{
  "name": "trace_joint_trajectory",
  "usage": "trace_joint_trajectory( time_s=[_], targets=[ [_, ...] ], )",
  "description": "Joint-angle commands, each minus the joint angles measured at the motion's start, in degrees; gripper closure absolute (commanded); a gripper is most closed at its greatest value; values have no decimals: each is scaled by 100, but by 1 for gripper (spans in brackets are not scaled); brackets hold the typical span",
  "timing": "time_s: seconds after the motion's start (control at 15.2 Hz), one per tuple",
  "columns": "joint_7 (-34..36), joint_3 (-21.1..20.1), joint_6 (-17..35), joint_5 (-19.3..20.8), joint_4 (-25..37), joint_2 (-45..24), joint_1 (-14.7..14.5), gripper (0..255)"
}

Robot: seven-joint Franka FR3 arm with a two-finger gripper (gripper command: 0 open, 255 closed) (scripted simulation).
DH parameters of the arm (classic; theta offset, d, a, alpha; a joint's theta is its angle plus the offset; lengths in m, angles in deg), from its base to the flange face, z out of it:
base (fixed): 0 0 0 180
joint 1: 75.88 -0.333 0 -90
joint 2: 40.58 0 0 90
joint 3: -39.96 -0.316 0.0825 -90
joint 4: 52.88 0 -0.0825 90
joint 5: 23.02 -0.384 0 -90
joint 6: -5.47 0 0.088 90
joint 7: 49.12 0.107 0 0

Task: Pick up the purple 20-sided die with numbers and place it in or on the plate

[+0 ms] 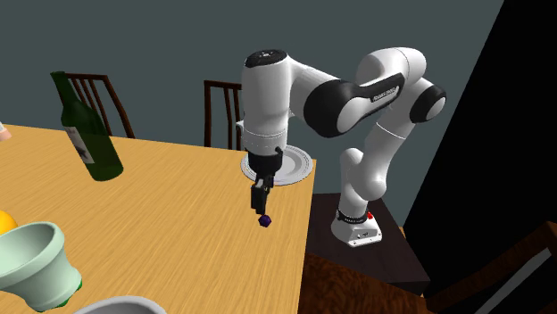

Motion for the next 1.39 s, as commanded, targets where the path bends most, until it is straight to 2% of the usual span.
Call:
trace_joint_trajectory(
  time_s=[0.0,0.07,0.53,1.06,1.12,1.32],
  targets=[
    [411,-285,21,96,401,-396,17,0],
    [460,-317,22,112,449,-445,16,0],
    [418,-318,605,59,-225,-345,-13,0],
    [418,-318,603,59,-224,-345,-13,0],
    [418,-318,603,59,-224,-345,-13,255],
    [418,-318,603,59,-224,-345,-13,255]
  ],
)
